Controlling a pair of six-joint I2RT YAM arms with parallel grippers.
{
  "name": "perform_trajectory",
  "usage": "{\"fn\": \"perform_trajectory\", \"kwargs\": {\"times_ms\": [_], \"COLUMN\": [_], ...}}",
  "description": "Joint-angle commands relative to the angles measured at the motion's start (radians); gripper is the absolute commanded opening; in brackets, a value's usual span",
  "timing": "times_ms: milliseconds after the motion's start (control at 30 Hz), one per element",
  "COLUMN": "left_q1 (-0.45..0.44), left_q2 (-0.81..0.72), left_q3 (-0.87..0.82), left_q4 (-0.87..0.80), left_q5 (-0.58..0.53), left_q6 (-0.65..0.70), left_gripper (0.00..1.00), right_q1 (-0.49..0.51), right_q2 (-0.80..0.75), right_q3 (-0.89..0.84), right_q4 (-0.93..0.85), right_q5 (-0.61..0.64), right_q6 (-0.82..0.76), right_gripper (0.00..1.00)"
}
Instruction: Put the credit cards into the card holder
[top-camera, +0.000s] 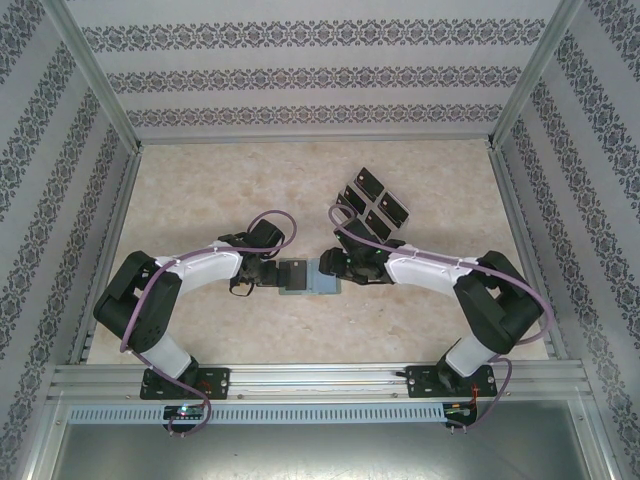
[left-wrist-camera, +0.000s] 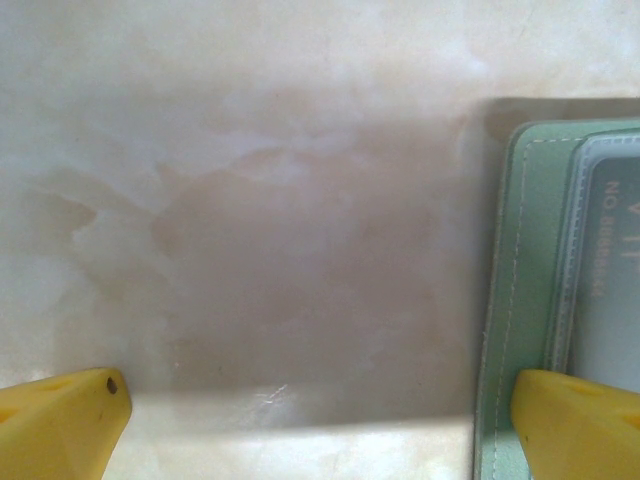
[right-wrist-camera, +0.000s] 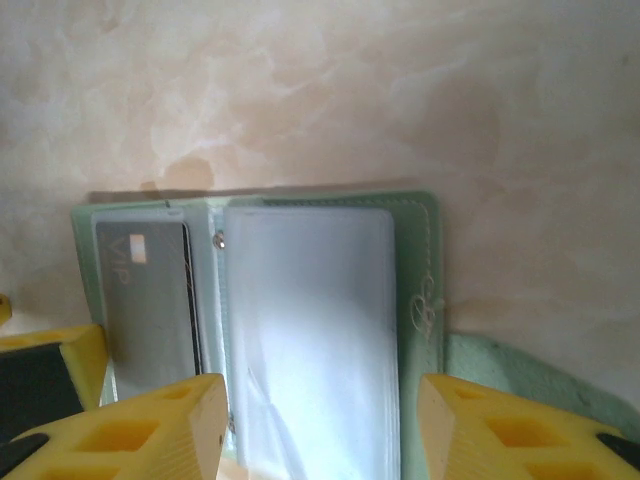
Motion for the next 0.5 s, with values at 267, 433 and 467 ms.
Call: {"fn": "perform_trajectory", "kwargs": {"times_ms": [267,433,467], "left_q1": [0.006,0.005,0.005], "left_q2": [0.035,0.035,0.035], "left_q3": [-0.029,-0.028,-0.029], "left_q4": [0.029,0.028,0.028], "left_q5": [0.033,0.033,0.033], "left_q6": [-0.011,-0.012,-0.012], "left_gripper": [1.00,1.00,1.00], "right_q1": [-0.003,-0.001,0.000], "right_q2": [0.096,0.095,0.086], "right_q3": [0.042,0.029,0.025], "right_q4": [0.022,0.035,0.035], "right_q5": [-0.031,-0.040,-0.039], "right_q6": [-0.021,-0.014,-0.012], "right_gripper": [0.51,0.49,0.49]}}
